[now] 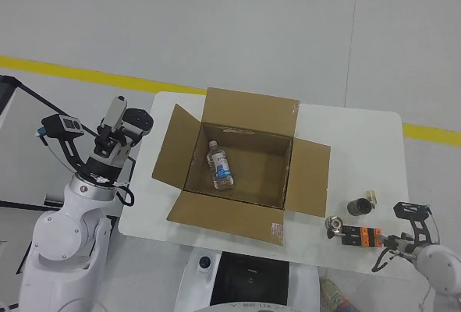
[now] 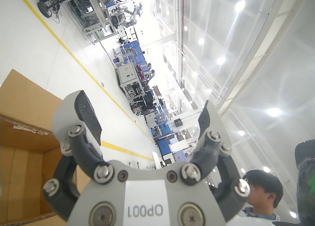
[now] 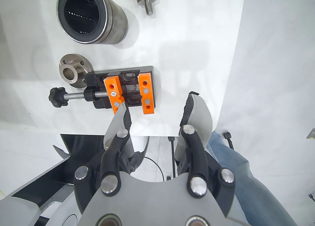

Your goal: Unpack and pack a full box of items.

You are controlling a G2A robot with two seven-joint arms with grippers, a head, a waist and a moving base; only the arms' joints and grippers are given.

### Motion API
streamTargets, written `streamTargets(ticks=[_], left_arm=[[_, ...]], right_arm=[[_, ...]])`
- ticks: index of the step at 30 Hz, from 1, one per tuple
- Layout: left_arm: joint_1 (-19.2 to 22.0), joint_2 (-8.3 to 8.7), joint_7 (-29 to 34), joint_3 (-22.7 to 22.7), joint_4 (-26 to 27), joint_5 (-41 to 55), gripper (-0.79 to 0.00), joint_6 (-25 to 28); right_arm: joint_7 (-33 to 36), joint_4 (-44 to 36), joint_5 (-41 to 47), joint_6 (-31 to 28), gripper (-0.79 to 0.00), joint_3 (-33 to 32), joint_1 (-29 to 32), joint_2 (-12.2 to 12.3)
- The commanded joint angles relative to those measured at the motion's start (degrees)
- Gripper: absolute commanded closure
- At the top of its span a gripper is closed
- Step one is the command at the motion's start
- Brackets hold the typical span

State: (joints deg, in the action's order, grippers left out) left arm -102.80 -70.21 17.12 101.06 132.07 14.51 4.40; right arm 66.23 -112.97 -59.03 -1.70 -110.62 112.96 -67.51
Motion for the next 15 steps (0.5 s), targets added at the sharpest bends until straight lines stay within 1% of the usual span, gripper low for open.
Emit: streamTargets(ticks=[1,5,7,10,13,14,15], left_arm=[[0.0,0.00,0.0,0.0,0.0,0.0,-0.785,0.0],[0.0,0.00,0.0,0.0,0.0,0.0,-0.785,0.0],[0.0,0.00,0.0,0.0,0.0,0.0,-0.785,0.0],[0.0,0.00,0.0,0.0,0.0,0.0,-0.785,0.0],[0.0,0.00,0.0,0.0,0.0,0.0,-0.785,0.0],[0.0,0.00,0.0,0.0,0.0,0.0,-0.785,0.0],[0.0,0.00,0.0,0.0,0.0,0.0,-0.785,0.0]], right_arm=[[1.1,0.4,0.3,0.0,-0.391,0.4,-0.8,0.1],[4.4,1.3,1.2,-0.3,-0.437,0.9,-2.5,0.3],[6.7,2.2,2.3,-0.3,-0.428,0.6,-3.9,0.5],[10.0,3.4,3.6,-0.9,-0.437,0.3,-6.1,0.9],[11.8,3.7,3.8,-1.2,-0.443,-0.1,-7.6,1.2],[12.2,3.7,3.6,-1.5,-0.428,-0.3,-8.1,1.3],[12.6,3.6,3.6,-1.6,-0.434,-0.4,-8.3,1.4]])
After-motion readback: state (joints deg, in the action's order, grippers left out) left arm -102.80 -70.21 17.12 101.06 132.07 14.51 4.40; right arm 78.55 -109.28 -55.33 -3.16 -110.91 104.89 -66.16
